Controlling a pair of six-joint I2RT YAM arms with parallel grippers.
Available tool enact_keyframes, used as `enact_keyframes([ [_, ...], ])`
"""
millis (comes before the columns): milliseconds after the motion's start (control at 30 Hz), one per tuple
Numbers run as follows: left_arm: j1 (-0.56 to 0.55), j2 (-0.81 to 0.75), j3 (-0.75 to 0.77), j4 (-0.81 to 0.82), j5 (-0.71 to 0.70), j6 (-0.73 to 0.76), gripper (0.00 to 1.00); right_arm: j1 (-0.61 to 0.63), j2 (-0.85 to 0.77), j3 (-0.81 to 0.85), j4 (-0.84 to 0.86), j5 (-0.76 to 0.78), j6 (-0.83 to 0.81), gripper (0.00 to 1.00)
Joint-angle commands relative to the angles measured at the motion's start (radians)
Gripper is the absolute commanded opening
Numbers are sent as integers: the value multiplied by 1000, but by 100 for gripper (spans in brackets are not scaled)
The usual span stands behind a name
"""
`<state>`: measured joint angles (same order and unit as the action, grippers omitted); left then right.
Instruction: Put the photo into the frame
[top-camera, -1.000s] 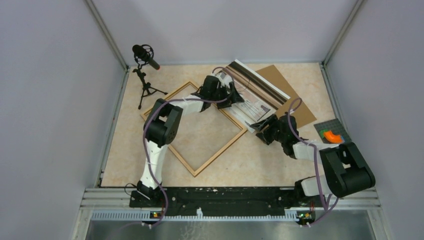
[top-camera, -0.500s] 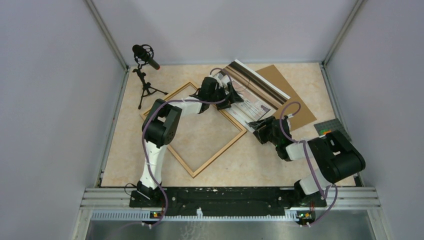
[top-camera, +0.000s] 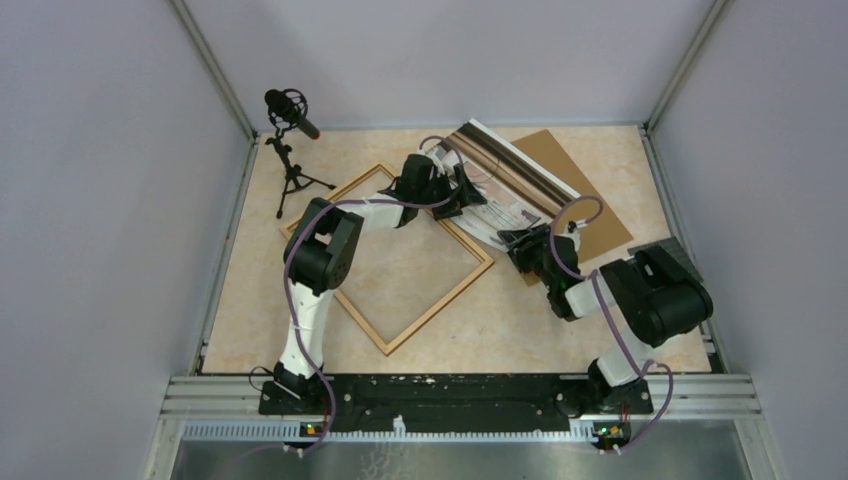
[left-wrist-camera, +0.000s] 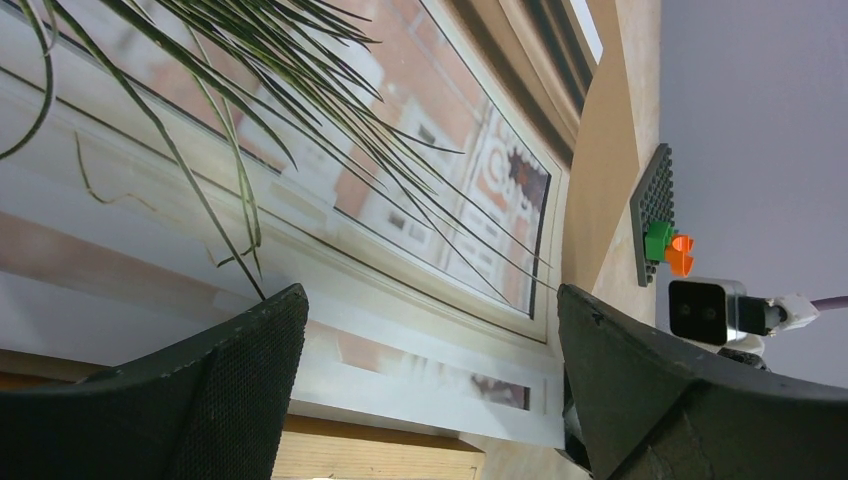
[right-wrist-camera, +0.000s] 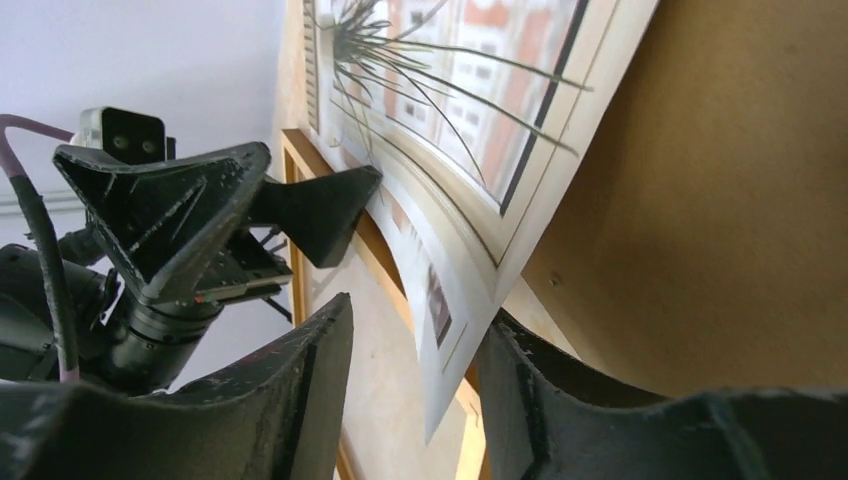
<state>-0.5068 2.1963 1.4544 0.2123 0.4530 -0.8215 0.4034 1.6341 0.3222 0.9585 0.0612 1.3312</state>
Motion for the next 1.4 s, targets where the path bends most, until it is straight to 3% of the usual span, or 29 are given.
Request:
enact_keyframes([
  [0, 1, 1, -45, -116, 3, 10, 98, 0, 46, 70, 98, 64, -54, 39],
  [67, 1, -7, -43, -117, 6, 15, 98, -12, 73, 93, 103, 66, -55, 34],
  [233, 1, -65, -22, -138, 25, 33, 98, -49, 141, 123, 99, 66, -24, 33],
  [400, 1, -261, -8, -120, 115, 3, 98, -151, 163, 116, 208, -48, -65, 2],
  [467, 0, -363, 22, -150, 144, 31, 98, -205, 122, 135, 185, -141, -125, 0],
  [533, 2, -484, 66, -243, 128, 127, 98, -248, 56, 201, 48, -236, -236, 0],
  [633, 1, -652, 89, -369, 19, 270, 98, -273, -73, 354, -270, -324, -510, 0],
  [767, 1, -904, -22, -415, -197, 391, 99, -269, -203, 638, -705, -343, -838, 0],
  [833, 1, -1016, -65, -426, -301, 423, 98, -255, -235, 781, -839, -363, -986, 0],
  [967, 1, -1200, -92, -464, -439, 443, 98, -121, -215, 1092, -1094, -371, -1329, 0],
  [1033, 1, -1286, -86, -462, -529, 443, 99, 1, -179, 1203, -1265, -424, -1664, 0],
  [1133, 2, -1400, -51, -442, -640, 489, 99, 209, -161, 1204, -1374, -283, -2127, 0],
  [1200, 1, -1468, -26, -409, -698, 527, 99, 297, -186, 1095, -1326, -279, -2376, 0],
  [1300, 1, -1516, 12, -392, -739, 560, 99, 373, -251, 911, -1129, -341, -2507, 0],
  [1367, 1, -1541, 27, -392, -762, 568, 99, 406, -260, 873, -1146, -395, -2582, 0],
])
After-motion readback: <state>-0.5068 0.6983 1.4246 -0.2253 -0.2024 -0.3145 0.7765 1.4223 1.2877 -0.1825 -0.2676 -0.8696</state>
